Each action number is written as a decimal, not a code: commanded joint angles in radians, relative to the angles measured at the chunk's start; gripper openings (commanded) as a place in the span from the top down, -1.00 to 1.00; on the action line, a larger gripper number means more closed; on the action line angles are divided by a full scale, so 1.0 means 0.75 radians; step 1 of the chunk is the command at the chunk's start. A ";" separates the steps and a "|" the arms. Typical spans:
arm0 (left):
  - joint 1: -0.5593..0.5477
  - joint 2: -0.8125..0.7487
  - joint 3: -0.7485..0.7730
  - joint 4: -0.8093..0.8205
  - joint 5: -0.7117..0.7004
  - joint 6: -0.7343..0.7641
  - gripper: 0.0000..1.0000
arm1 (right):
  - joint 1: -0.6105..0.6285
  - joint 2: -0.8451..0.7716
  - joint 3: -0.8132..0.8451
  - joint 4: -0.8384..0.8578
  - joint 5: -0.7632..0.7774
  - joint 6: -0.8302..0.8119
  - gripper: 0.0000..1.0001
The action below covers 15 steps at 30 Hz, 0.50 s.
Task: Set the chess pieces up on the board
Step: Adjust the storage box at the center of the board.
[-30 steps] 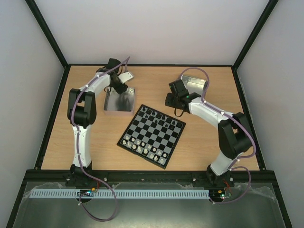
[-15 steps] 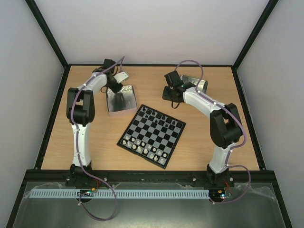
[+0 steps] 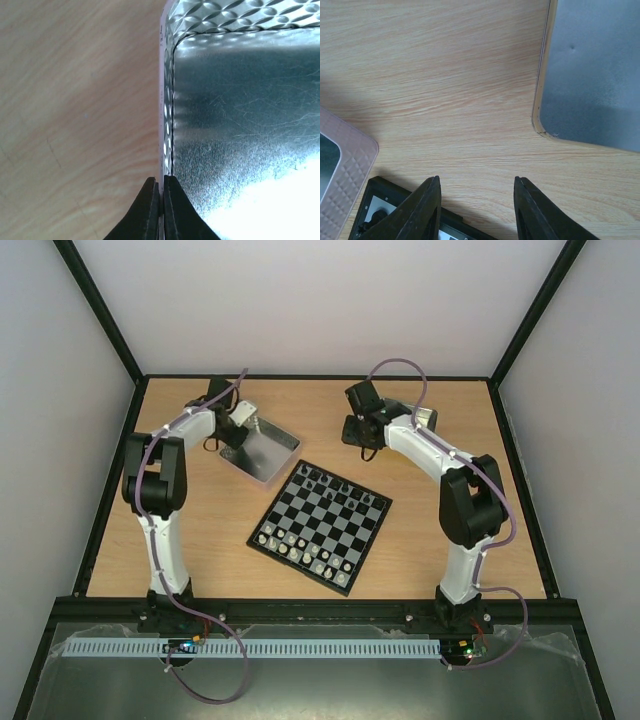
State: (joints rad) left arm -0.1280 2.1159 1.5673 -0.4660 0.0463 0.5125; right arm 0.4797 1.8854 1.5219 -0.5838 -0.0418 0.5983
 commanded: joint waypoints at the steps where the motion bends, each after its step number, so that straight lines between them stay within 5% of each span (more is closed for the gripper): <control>1: 0.023 -0.089 -0.126 -0.020 -0.141 -0.223 0.94 | -0.017 0.016 0.073 -0.104 0.053 -0.041 0.22; 15: -0.002 -0.324 -0.528 -0.185 -0.432 -0.957 0.92 | -0.121 -0.027 0.075 -0.152 0.013 -0.042 0.22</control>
State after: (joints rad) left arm -0.1226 1.8950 1.2675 -0.4911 -0.1715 -0.0334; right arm 0.4221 1.8862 1.5494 -0.6537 -0.0284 0.5789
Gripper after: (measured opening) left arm 0.027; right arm 0.389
